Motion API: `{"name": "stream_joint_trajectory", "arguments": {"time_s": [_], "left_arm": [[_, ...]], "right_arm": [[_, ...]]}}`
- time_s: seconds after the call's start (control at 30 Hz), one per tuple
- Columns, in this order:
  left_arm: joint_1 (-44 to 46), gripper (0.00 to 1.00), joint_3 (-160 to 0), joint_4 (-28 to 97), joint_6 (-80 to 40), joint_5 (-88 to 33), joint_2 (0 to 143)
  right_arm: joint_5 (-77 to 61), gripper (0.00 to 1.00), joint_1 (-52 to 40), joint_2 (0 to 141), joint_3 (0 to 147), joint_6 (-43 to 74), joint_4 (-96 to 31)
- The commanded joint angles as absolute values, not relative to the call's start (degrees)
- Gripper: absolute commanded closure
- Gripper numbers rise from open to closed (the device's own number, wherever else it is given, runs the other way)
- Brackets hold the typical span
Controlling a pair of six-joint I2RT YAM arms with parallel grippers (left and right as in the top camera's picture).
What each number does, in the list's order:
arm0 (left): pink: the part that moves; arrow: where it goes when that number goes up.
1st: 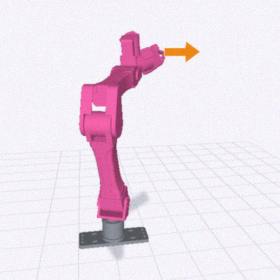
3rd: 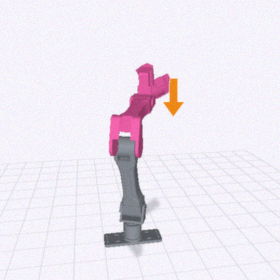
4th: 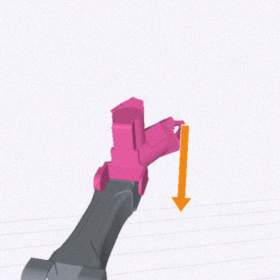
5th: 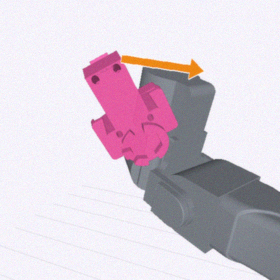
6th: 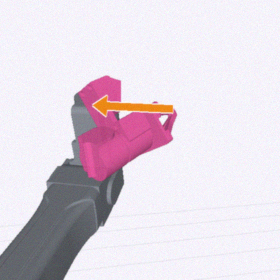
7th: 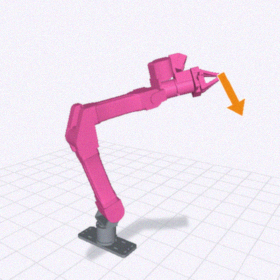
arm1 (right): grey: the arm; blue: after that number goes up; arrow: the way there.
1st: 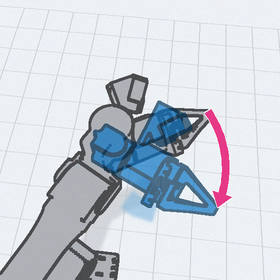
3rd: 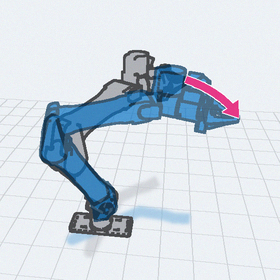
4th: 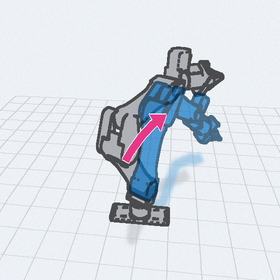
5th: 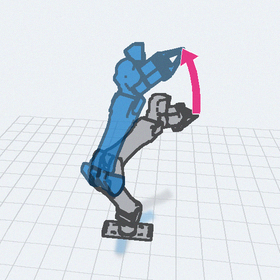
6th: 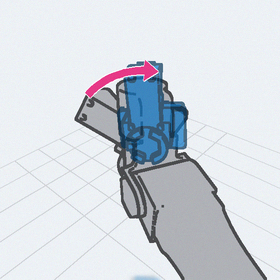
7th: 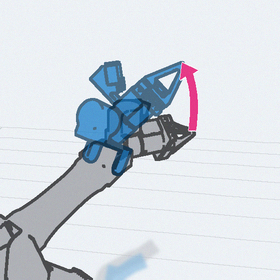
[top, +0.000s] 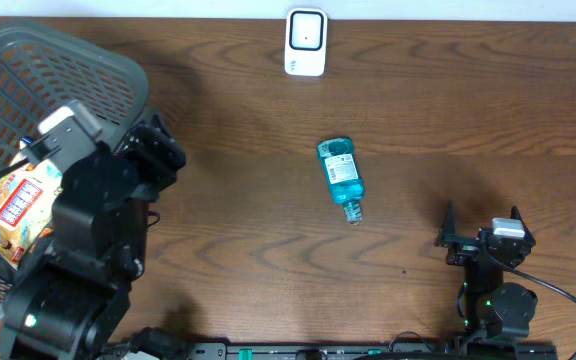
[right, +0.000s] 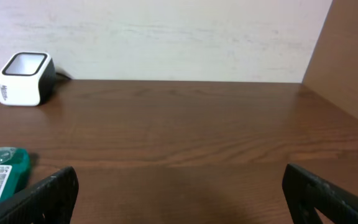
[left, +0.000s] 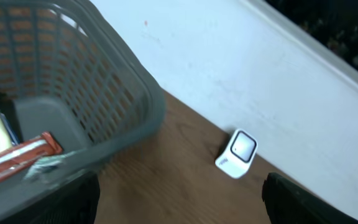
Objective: Scan the item barcode
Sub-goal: 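Release the bottle and move the left gripper back to the basket, then reach into the basket and grasp a small orange snack packet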
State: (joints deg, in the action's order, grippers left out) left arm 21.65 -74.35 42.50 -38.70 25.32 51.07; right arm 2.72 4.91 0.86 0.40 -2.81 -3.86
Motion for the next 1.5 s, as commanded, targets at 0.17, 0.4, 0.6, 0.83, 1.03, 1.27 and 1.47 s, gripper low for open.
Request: {"name": "stream_joint_trajectory", "arguments": {"time_s": [0.17,0.4,0.6,0.83,1.03,1.27,1.47], "left_arm": [[20.8,0.16,-75.4,42.8,-36.6,29.1,50.4],[20.8,0.10,-76.3,42.6,-36.6,38.7,50.5],[17.4,0.04,-76.4,42.6,-36.6,45.8,50.8],[1.5,0.00,-76.4,42.9,-38.2,43.9,52.6],[-15.3,0.01,-76.4,45.8,-42.6,29.1,58.2],[-29.4,0.01,-76.4,54.2,-49.2,9.7,71.4],[-33.5,0.01,-76.4,62.2,-64.9,2.0,83.8]], "right_arm": [[2.6,0.01,4.4,0.7,0.3,-3.5,-4.1],[2.6,0.01,4.4,0.7,0.3,-3.5,-4.1],[2.6,0.01,4.4,0.7,0.3,-3.5,-4.1],[2.6,0.01,4.4,0.7,0.3,-3.5,-4.1],[2.6,0.01,4.4,0.7,0.3,-3.5,-4.1],[2.6,0.01,4.4,0.7,0.3,-3.5,-4.1],[2.6,0.01,4.4,0.7,0.3,-3.5,-4.1]]}}
